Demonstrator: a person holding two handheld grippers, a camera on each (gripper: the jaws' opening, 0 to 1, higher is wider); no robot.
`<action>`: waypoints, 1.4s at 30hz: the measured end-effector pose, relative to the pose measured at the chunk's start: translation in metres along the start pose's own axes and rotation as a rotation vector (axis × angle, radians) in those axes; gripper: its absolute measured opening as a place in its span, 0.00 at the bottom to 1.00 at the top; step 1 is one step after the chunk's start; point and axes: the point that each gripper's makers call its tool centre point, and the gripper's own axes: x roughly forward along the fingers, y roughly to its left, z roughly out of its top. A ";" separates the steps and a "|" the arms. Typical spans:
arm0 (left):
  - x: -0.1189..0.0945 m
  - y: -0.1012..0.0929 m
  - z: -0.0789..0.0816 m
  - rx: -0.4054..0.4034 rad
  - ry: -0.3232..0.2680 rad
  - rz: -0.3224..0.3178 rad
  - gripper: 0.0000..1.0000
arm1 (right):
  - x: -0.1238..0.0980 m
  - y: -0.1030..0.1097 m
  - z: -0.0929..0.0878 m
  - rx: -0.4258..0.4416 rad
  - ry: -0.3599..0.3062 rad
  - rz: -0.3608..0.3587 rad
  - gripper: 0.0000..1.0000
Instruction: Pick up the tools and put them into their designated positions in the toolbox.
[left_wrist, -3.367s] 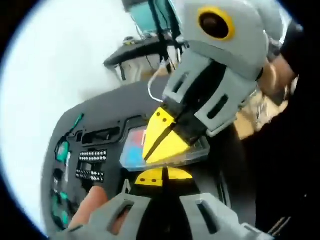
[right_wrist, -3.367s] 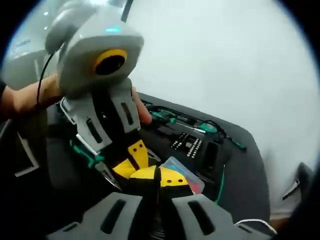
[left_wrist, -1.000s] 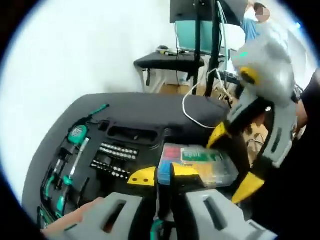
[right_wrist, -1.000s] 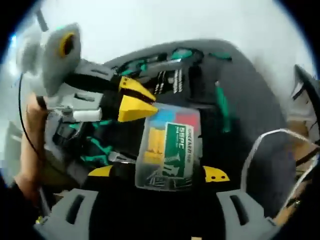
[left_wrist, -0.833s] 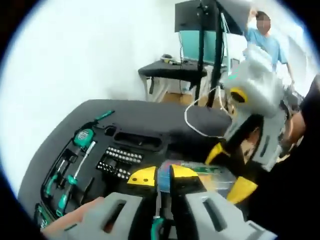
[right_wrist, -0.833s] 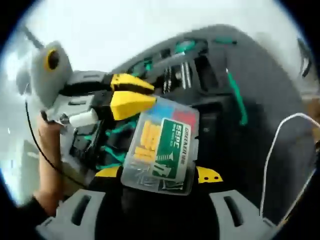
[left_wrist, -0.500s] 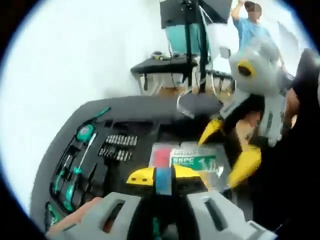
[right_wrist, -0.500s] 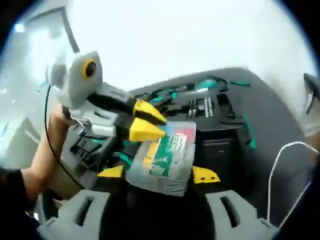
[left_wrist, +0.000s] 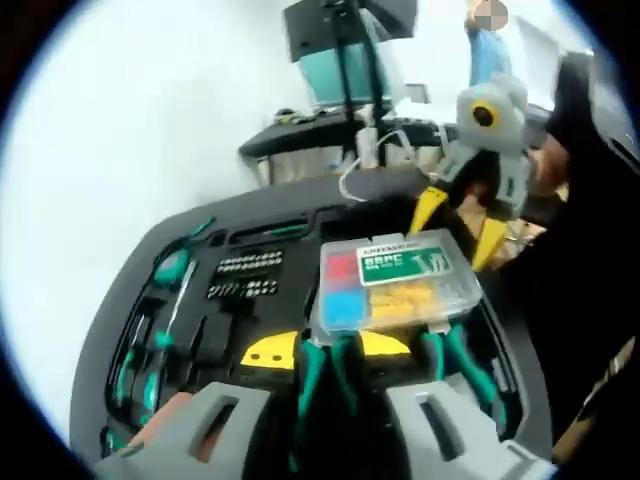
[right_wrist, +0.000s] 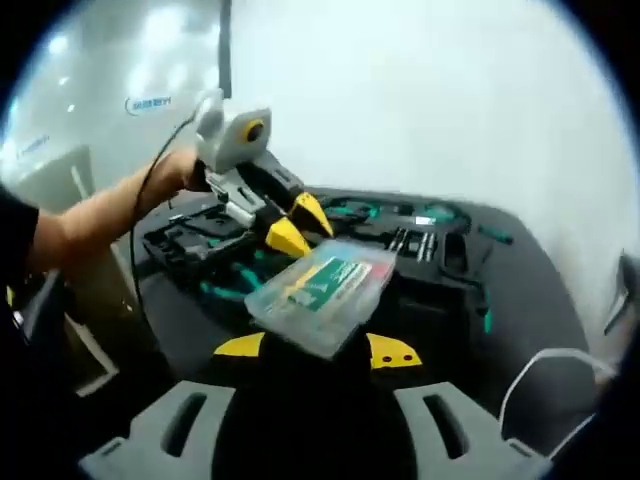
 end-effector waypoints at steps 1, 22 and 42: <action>0.001 -0.002 0.005 0.019 -0.028 -0.020 0.16 | 0.001 0.000 0.000 0.010 -0.005 0.004 0.31; 0.047 -0.065 0.052 0.084 -0.029 -0.166 0.04 | -0.041 -0.054 -0.009 0.004 -0.026 -0.087 0.24; 0.052 -0.026 0.093 0.117 -0.083 0.117 0.04 | -0.055 -0.082 0.017 0.196 -0.110 -0.199 0.01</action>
